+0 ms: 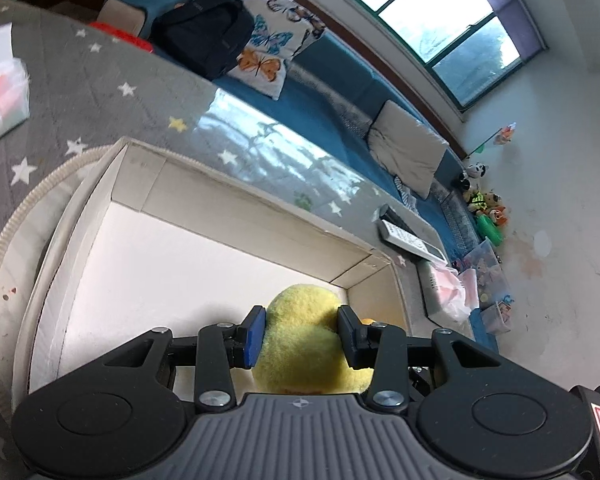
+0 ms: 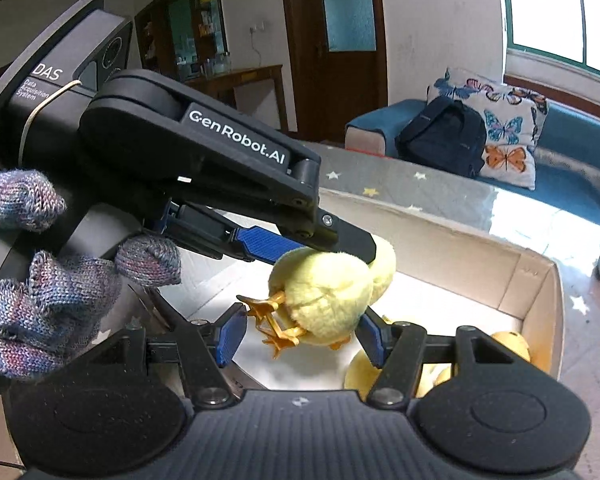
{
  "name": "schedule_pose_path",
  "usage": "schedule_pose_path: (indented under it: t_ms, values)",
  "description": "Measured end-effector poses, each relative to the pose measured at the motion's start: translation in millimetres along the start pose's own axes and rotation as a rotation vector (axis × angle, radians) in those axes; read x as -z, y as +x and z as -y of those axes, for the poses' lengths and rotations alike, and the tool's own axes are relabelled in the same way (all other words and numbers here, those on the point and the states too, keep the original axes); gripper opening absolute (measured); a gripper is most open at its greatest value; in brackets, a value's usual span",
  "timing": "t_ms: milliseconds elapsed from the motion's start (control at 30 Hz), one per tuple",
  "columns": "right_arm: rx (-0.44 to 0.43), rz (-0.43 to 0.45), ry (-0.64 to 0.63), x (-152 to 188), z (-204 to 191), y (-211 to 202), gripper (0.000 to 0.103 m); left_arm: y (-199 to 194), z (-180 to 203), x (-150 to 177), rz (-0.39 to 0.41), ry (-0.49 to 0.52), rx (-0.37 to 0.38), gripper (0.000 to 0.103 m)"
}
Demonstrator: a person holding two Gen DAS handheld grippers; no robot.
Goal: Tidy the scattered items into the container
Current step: 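Lift the chick with the left gripper and carry it into the shoebox, then set the chick beside the first chick and open the left gripper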
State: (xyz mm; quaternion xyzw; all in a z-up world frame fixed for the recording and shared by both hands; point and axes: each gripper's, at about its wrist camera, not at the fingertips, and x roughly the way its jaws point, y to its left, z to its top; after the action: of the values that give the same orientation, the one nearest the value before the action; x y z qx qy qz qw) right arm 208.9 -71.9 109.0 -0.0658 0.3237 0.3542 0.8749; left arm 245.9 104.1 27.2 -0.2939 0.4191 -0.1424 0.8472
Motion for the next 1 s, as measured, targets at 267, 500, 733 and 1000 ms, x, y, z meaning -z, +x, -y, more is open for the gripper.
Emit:
schedule_pose_path:
  t_ms: [267, 500, 733, 1000]
  values:
    - [-0.007, -0.038, 0.024, 4, 7, 10, 0.061, 12, -6, 0, -0.017, -0.018, -0.033, 0.041]
    - [-0.004, -0.027, 0.028, 6, 6, 1, 0.063, 11, -7, -2, -0.018, -0.023, -0.055, 0.041]
    - [0.014, 0.011, 0.052, 7, 7, -19, 0.064, 7, 1, 5, -0.010, -0.006, -0.060, 0.041]
    - [0.045, 0.061, 0.058, 12, 4, -45, 0.075, -9, 21, 17, 0.018, 0.054, -0.063, 0.041]
